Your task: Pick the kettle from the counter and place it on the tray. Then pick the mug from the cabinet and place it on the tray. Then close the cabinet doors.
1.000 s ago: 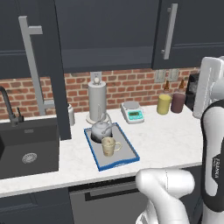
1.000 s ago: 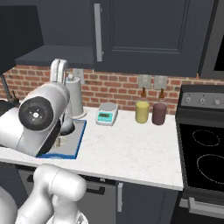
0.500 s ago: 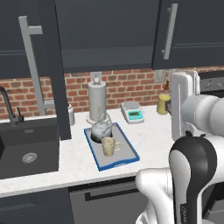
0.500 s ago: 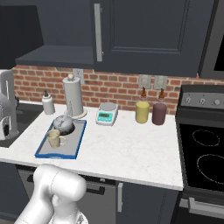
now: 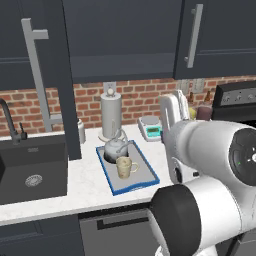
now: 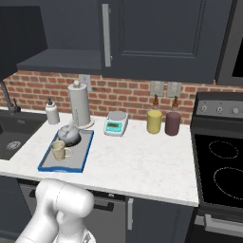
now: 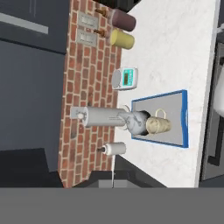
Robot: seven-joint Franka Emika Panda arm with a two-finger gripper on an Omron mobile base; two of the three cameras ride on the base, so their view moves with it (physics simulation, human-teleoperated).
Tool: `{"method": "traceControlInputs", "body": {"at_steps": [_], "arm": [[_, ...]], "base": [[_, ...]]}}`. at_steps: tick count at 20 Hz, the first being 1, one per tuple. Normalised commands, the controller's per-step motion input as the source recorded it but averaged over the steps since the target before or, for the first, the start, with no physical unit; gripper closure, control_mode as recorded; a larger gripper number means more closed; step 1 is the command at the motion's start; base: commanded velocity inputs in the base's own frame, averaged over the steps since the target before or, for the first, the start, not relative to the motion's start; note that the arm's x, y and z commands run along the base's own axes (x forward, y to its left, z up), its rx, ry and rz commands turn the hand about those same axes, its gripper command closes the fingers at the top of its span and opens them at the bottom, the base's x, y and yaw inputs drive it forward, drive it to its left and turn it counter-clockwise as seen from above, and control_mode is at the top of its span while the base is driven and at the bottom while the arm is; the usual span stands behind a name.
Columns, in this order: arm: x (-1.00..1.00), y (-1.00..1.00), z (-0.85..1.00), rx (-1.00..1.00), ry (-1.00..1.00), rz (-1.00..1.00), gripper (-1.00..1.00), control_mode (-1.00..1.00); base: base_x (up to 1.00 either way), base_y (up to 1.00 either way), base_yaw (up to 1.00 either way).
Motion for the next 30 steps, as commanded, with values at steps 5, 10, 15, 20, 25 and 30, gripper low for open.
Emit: {"method": "traceControlInputs", "body": {"at_steps": [5, 10, 15, 20, 25, 30], "arm": [[-0.24, 0.75, -0.07, -0.06, -0.04, -0.08, 1.00, -1.00], [-0.13, 0.67, -0.09, -0.04, -0.20, -0.04, 1.00, -1.00], [-0.05, 0.56, -0.05, -0.02, -0.25, -0.01, 1.00, -1.00], [0.00, 0.54, -0.03, -0.03, -0.13, -0.03, 1.00, -1.00], [0.00, 0.62, -0.06, -0.03, -0.13, -0.05, 1.00, -1.00], [0.00, 0.66, -0.06, -0.04, -0.13, -0.07, 1.00, -1.00]], "base": [[0.00, 0.00, 0.00], [0.00, 0.00, 0.00], [0.00, 0.00, 0.00], [0.00, 0.00, 0.00], [0.00, 0.00, 0.00], [0.00, 0.00, 0.00]]}}
